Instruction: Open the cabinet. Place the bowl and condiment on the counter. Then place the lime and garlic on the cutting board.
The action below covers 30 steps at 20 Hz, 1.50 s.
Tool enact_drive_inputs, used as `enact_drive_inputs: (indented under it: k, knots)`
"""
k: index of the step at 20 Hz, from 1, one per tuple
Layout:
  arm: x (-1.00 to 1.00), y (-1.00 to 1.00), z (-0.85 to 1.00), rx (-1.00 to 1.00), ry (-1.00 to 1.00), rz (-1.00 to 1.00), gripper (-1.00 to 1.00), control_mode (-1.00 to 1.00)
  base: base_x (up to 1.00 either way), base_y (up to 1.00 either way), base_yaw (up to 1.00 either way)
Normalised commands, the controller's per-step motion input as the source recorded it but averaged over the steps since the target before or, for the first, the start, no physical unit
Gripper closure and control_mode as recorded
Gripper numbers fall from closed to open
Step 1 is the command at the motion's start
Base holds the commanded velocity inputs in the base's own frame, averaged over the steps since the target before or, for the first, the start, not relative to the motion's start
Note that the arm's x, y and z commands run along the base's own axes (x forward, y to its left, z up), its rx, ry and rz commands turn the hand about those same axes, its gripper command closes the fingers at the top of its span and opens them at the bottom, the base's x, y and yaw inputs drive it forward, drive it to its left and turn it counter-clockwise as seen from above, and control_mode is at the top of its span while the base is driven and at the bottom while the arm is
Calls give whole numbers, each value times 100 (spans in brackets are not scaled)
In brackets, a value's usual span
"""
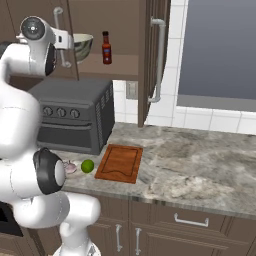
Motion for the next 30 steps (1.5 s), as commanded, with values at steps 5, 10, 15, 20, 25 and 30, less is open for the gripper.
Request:
enact_drive_inputs:
  k: [5, 10, 15, 20, 25, 30]
  knots:
    - [-77, 100, 0, -4, 0, -1, 100, -100, 0, 0, 0]
    - [-67, 100, 0, -5, 0, 0, 100, -100, 0, 0, 0]
    - [-48, 100, 0, -6, 0, -1, 100, -100, 0, 0, 0]
    - [-51, 100, 0, -7, 0, -1, 100, -100, 0, 0, 0]
    - [-49, 100, 0, -7, 0, -1, 100, -100, 0, 0, 0]
    - [-39, 100, 0, -5, 0, 0, 100, -100, 0, 0, 0]
